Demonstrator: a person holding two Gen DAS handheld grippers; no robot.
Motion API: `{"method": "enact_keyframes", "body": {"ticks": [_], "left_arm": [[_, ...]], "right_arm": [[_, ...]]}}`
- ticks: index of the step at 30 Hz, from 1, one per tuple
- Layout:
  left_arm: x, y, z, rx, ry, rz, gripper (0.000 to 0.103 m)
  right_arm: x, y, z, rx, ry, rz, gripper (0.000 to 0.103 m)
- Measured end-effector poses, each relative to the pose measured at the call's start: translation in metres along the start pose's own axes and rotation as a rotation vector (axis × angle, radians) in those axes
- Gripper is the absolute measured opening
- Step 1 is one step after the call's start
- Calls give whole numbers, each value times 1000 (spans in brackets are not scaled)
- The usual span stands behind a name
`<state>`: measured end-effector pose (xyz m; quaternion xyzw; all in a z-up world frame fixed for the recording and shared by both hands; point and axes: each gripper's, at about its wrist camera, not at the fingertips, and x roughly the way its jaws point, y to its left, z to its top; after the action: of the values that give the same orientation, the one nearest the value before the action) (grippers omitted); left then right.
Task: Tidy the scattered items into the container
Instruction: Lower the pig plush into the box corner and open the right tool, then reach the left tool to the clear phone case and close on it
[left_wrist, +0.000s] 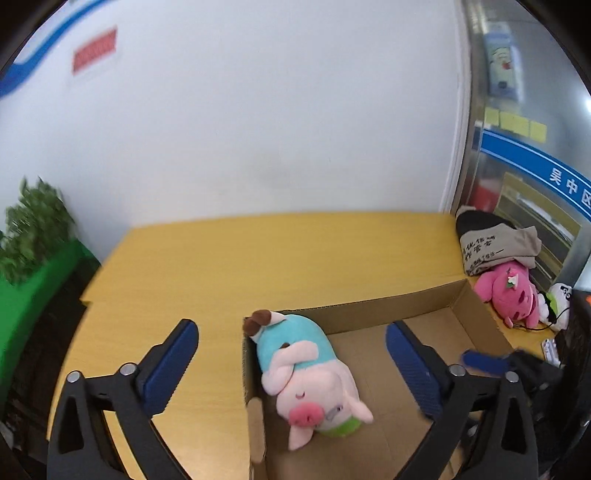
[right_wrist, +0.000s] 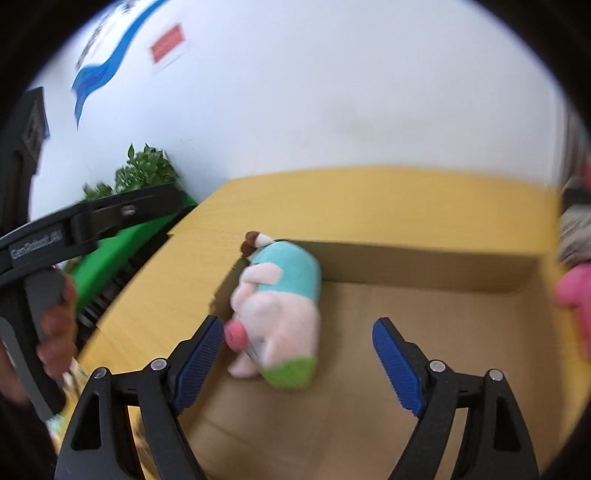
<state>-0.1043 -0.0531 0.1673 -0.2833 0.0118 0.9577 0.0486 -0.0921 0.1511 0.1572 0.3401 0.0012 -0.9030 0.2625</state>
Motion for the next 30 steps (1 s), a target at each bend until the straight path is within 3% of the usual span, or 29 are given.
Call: {"method": "enact_keyframes", "body": {"ticks": [4, 8, 11, 19, 30], "left_arm": [[-59, -9, -39, 3, -75, 21, 103], [-94, -41, -79, 4, -87, -3, 103], [-118, -59, -99, 15, -105, -10, 103], [-163, -77, -108, 7, -151, -61, 103], [-183, -95, -112, 6, -148, -105, 103]], "right_arm": [[-35, 7, 7, -18, -92, -104, 83], [-83, 10, -16, -42, -129, -231, 84], [-103, 21, -26, -79, -148, -275, 83], [-145, 34, -43, -126, -183, -336, 83], [-168, 34, -56, -119, -197, -374, 83]]}}
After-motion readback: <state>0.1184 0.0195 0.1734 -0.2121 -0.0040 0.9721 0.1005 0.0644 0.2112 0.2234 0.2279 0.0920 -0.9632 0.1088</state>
